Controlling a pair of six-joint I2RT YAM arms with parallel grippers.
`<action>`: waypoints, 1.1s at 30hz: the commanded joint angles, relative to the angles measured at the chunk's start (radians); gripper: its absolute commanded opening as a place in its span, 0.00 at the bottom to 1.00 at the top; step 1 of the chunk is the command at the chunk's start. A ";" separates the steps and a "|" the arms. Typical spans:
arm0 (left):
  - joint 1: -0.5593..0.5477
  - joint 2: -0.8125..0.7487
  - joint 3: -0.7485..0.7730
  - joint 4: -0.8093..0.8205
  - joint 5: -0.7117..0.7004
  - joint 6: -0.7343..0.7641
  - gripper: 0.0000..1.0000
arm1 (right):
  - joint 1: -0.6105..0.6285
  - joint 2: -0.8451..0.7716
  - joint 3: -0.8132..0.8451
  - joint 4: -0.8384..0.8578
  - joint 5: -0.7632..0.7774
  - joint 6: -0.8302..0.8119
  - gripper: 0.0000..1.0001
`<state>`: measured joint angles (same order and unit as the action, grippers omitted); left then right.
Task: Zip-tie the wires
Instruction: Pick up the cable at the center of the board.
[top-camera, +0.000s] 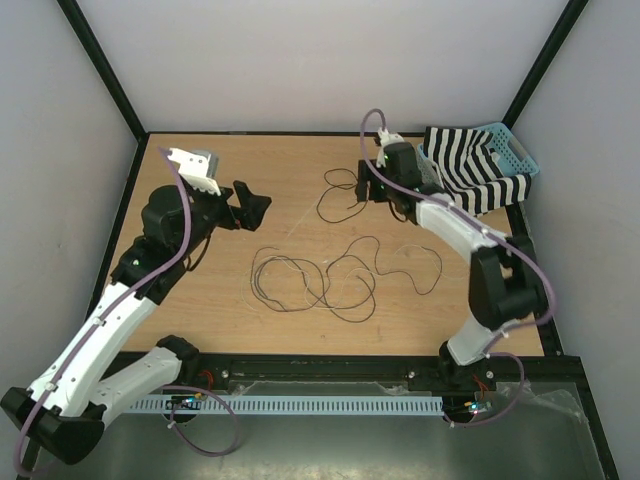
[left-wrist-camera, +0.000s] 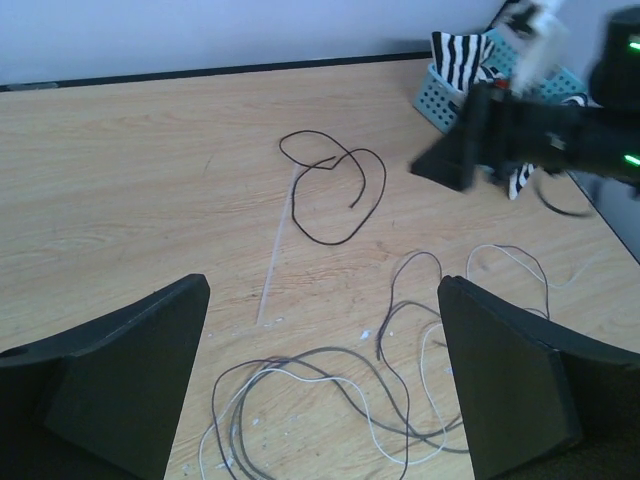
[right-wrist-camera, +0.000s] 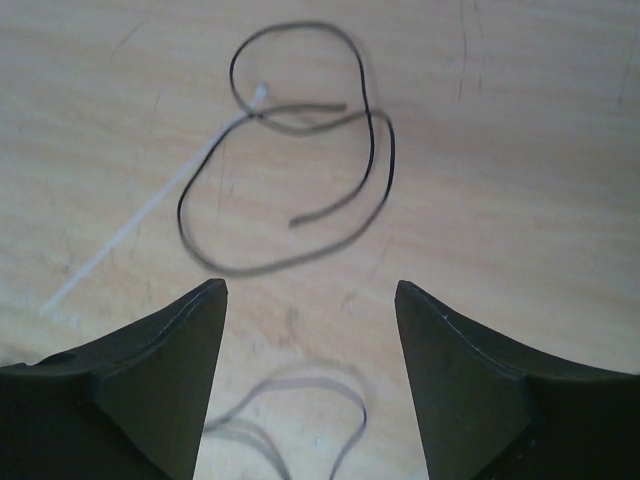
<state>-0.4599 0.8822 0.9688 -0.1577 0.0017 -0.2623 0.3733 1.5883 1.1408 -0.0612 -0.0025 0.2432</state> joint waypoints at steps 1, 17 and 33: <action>0.006 -0.057 -0.033 0.058 0.049 0.031 0.99 | -0.002 0.187 0.175 0.017 0.075 0.016 0.79; 0.015 -0.136 -0.098 0.057 0.084 0.039 0.99 | -0.021 0.507 0.377 -0.043 0.116 0.021 0.68; 0.024 -0.055 -0.063 0.106 0.138 0.004 0.99 | -0.021 0.262 0.409 -0.094 0.090 -0.116 0.00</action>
<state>-0.4473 0.7864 0.8738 -0.1123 0.1101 -0.2359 0.3534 2.0296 1.4971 -0.1394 0.0898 0.1986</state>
